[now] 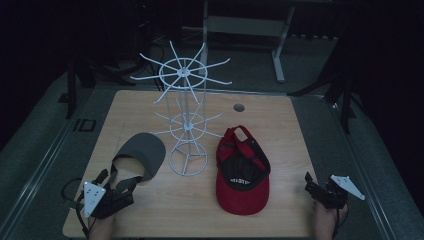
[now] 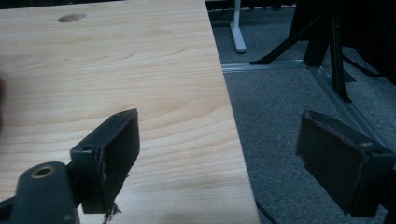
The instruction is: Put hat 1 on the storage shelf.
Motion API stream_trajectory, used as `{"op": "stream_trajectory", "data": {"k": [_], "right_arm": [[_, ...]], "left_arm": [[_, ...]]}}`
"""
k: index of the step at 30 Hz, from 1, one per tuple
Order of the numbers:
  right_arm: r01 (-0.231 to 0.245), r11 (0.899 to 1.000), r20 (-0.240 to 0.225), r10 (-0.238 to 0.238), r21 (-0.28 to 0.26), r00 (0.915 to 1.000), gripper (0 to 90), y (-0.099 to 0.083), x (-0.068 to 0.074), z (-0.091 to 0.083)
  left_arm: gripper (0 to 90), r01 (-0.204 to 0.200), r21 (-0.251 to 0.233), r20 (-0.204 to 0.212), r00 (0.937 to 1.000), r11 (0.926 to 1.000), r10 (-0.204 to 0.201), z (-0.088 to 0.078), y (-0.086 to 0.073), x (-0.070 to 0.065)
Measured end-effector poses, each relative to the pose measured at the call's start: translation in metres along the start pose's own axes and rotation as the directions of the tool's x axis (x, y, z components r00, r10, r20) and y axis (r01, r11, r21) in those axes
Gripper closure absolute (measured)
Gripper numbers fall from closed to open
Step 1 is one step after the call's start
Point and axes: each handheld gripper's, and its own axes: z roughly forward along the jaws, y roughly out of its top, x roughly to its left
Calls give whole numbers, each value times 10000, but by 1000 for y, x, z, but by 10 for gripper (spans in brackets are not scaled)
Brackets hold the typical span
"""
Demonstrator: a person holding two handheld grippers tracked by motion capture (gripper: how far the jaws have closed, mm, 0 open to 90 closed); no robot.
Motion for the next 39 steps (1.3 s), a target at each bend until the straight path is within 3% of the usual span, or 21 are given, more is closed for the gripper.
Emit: {"op": "stream_trajectory", "data": {"k": [5,19,27,33,39], "right_arm": [[-91,9997,-142,94,224,9999,136,0,-1,1],[271,9954,-697,-207,915,9974,136,10,9,0],[823,9909,-1290,-682,1068,9893,135,24,26,0],[546,9959,-1729,-415,715,9841,131,33,34,1],[1072,9885,-2009,-842,1063,9760,109,42,44,4]], "left_arm": [[21,-34,-19,42,10000,10000,34,0,0,-1],[20,16,68,136,9999,10000,-17,2,0,-2],[21,76,82,108,9999,9999,-77,1,0,-1],[21,109,94,95,9999,9999,-110,2,-1,0],[21,198,111,113,9997,9997,-199,2,-1,0]]}}
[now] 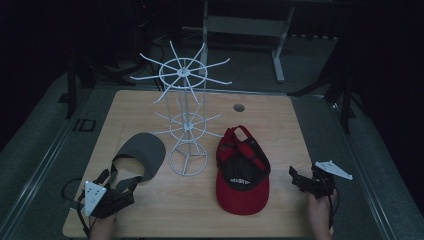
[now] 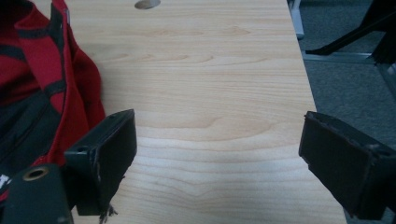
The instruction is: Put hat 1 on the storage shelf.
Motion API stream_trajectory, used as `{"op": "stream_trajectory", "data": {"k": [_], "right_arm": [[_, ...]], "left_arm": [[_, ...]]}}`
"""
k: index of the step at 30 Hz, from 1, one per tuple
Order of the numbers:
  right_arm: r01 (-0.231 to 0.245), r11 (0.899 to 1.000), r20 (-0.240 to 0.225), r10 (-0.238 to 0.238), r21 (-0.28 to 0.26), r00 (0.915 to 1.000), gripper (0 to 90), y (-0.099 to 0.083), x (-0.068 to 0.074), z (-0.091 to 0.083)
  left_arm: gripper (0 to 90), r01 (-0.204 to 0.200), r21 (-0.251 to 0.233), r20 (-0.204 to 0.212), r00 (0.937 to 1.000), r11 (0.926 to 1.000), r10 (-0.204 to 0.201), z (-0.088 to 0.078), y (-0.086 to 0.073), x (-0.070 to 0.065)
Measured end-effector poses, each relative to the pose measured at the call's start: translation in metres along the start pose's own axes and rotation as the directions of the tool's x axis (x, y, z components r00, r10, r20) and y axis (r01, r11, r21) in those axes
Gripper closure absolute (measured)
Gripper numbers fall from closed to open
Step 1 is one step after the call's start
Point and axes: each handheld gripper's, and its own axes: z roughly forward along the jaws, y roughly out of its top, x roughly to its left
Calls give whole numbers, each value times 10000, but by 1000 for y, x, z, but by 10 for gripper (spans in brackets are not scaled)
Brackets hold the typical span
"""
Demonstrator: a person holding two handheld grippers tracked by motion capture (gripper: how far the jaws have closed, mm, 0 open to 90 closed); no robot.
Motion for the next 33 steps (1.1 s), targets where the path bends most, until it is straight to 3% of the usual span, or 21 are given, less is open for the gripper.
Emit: {"op": "stream_trajectory", "data": {"k": [3,6,8,11,19,27,33], "right_arm": [[149,9999,-3,-149,33,9999,109,4,4,1],[-32,9996,-717,51,264,9974,127,12,9,2],[101,9996,-687,-82,274,9976,127,16,13,3],[451,9983,-1067,-410,369,9934,127,27,22,7],[649,9974,-1509,-593,323,9868,126,39,38,16],[1578,9867,-2208,-1454,393,9644,136,50,57,31],[1993,9793,-2671,-1832,342,9461,143,59,72,43]], "left_arm": [[21,11,11,-1,10000,10000,-11,0,0,0],[21,29,12,19,10000,10000,-29,0,0,0],[21,37,31,41,10000,10000,-37,0,0,0],[21,75,8,73,9999,10000,-75,-1,0,0],[21,150,29,152,9998,9999,-151,-1,1,0],[21,195,67,209,9996,9998,-196,-1,1,0],[21,195,86,216,9996,9998,-197,-2,1,1]]}}
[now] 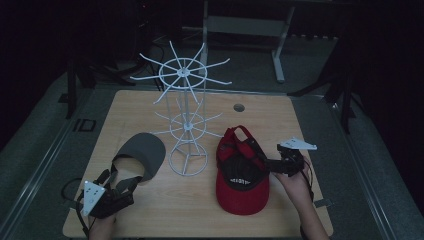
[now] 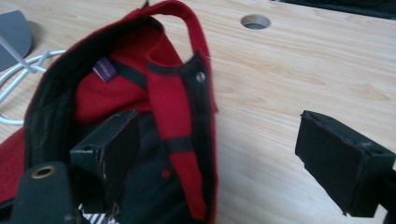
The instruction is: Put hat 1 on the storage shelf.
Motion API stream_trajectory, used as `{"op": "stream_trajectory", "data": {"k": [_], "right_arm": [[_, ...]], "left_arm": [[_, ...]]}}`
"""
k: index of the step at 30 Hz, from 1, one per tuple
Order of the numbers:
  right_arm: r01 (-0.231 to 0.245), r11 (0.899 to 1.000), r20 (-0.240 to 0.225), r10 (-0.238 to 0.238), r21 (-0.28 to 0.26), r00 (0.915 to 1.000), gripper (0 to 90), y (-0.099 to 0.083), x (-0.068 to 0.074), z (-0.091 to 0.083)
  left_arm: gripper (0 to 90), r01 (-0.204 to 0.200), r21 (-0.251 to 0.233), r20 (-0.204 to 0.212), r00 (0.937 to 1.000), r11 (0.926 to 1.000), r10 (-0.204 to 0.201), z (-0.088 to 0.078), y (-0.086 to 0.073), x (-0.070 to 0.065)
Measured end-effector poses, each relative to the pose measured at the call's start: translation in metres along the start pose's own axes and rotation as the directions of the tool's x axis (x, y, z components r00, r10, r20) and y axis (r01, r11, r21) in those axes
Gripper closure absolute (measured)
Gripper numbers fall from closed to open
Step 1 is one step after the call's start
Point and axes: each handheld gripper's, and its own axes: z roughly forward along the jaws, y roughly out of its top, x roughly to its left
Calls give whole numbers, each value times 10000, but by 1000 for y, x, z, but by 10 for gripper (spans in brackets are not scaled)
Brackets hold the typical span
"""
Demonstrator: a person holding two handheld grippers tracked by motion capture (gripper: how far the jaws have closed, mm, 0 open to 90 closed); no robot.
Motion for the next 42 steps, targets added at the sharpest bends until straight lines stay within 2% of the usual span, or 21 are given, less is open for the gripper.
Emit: {"op": "stream_trajectory", "data": {"k": [5,7,13,16,17,21,23,28,29,30,31,32,34,35,36,37,38,39,41,42], "right_arm": [[290,9996,-220,-288,73,9993,145,6,7,7],[391,9989,-353,-382,259,9986,145,8,10,16],[544,9971,-376,-524,537,9979,145,8,12,31],[722,9945,-360,-696,757,9969,145,7,13,38],[907,9911,-284,-883,976,9957,145,5,16,44],[1183,9854,-224,-1164,1225,9929,145,2,19,49],[1438,9783,-210,-1423,1493,9896,147,-1,23,54],[1598,9723,-212,-1585,1704,9871,155,-4,26,59],[1625,9701,-167,-1622,1804,9866,174,-4,28,61],[1847,9623,-58,-1873,1997,9823,216,-7,31,66],[1936,9585,14,-1983,2091,9801,248,-7,31,67],[1936,9585,14,-1983,2091,9801,248,-7,31,67],[2159,9509,239,-2267,2216,9737,314,-8,33,69],[2342,9430,298,-2480,2365,9683,429,-9,34,69],[2453,9383,325,-2607,2439,9649,455,-9,34,70],[2556,9342,374,-2730,2488,9613,533,-10,34,71],[2601,9318,410,-2789,2531,9594,619,-10,34,70],[2601,9318,410,-2789,2531,9594,619,-10,34,70],[2584,9332,300,-2742,2499,9612,769,-10,34,69],[2588,9369,446,-2764,2350,9600,827,-9,34,65]], "left_arm": [[21,42,-6,38,10000,10000,-42,0,0,0],[21,32,-9,47,10000,10000,-32,0,0,0],[21,-221,27,41,9997,9998,221,0,1,-2],[21,-163,-9,137,9998,9999,163,1,1,-3],[21,-123,-13,136,9998,9999,123,1,0,-3],[21,-59,-3,111,9999,10000,59,0,0,-2],[21,-66,1,123,9999,10000,66,0,0,-2],[21,-97,45,147,9998,9999,97,1,0,-2],[21,-101,51,138,9999,9999,101,1,0,-2],[21,-91,55,133,9999,9999,90,1,0,-2],[21,-88,62,123,9999,9999,87,1,0,-2],[21,-87,66,122,9999,9999,86,1,0,-2],[21,-97,60,118,9999,9999,96,1,0,-2],[21,-93,66,129,9999,9999,92,1,0,-2],[21,-92,77,132,9999,9999,91,1,0,-2],[21,-85,83,131,9999,9999,84,1,0,-2],[21,-79,90,130,9999,9999,78,1,0,-2],[21,-72,88,133,9999,9999,70,1,0,-1],[21,-63,93,124,9999,9999,62,1,0,-1],[21,-59,98,123,9999,9999,58,1,0,-1]]}}
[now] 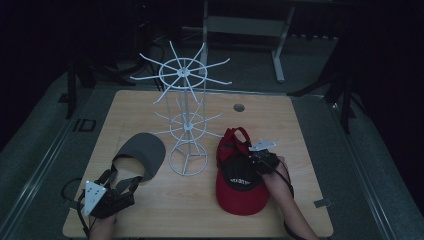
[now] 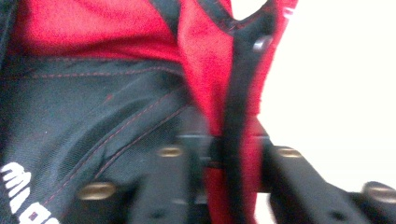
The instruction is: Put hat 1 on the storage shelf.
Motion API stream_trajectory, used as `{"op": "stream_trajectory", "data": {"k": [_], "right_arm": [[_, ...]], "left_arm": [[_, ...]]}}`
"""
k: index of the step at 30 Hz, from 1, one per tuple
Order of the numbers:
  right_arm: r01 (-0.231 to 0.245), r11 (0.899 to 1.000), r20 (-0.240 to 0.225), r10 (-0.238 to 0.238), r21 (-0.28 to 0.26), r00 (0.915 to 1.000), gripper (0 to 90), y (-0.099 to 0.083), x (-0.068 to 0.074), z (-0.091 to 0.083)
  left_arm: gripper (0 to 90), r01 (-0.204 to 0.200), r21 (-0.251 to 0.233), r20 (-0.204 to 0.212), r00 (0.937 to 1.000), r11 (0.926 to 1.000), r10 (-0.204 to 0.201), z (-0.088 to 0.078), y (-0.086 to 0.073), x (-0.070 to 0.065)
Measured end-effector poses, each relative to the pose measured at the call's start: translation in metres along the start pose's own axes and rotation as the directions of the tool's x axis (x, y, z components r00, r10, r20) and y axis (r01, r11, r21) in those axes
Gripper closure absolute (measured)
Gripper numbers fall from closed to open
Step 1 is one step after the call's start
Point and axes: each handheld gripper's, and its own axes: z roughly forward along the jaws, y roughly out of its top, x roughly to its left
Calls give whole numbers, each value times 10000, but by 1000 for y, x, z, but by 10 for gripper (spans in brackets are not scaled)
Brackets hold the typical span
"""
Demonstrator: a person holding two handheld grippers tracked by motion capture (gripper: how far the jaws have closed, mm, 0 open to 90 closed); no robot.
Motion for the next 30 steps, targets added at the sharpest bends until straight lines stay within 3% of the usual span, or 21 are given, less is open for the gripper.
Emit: {"op": "stream_trajectory", "data": {"k": [16,26,30], "right_arm": [[-481,9911,326,525,-1239,9981,852,11,-6,-39],[-558,9751,335,645,-2147,9974,853,23,-6,-73],[-619,9684,345,724,-2415,9968,853,27,-6,-84]], "left_arm": [[21,59,-3,-20,10000,10000,-59,0,0,0],[21,329,-94,84,9994,9994,-329,0,-1,2],[21,200,-67,78,9998,9998,-200,0,0,2]]}}
